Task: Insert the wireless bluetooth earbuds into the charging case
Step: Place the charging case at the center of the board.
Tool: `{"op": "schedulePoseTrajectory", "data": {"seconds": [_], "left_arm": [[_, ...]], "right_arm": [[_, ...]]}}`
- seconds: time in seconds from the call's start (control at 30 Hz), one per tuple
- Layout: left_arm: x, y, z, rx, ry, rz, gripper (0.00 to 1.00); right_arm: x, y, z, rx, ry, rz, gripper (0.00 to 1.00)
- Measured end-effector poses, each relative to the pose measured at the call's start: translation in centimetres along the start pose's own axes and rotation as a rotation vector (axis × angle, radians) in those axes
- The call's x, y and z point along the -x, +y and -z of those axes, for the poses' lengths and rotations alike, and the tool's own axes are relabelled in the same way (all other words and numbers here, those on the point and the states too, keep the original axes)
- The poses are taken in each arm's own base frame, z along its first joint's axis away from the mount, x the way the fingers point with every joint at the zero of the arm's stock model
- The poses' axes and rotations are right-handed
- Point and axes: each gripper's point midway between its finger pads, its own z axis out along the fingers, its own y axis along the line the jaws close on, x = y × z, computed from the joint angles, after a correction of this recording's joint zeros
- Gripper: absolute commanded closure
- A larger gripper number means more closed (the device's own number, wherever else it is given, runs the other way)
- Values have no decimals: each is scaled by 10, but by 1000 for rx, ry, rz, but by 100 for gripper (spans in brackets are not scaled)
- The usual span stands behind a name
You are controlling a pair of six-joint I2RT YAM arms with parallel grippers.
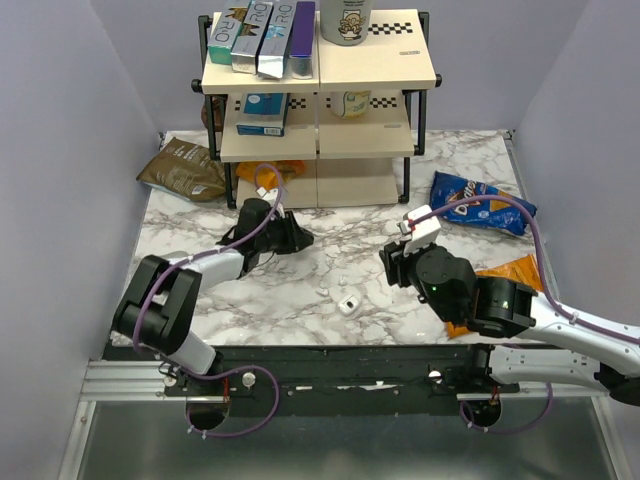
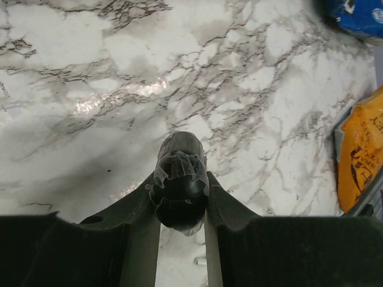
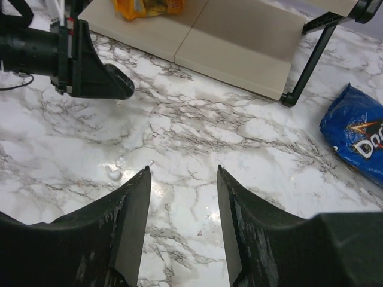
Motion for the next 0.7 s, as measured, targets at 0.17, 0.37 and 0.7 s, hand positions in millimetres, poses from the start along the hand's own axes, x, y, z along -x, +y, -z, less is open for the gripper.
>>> {"op": "schedulePoseTrajectory", "data": {"seconds": [0.17, 0.37, 0.7], "left_arm": [[-10, 29, -23, 82, 59, 49, 86], [-10, 46, -40, 138, 89, 79, 61], [-4, 54, -36, 185, 83, 66, 45]], "right_arm": [[2, 0, 2, 8, -8, -19, 43], [2, 1, 2, 12, -7, -20, 43], [0, 1, 1, 11, -3, -16, 42]]}}
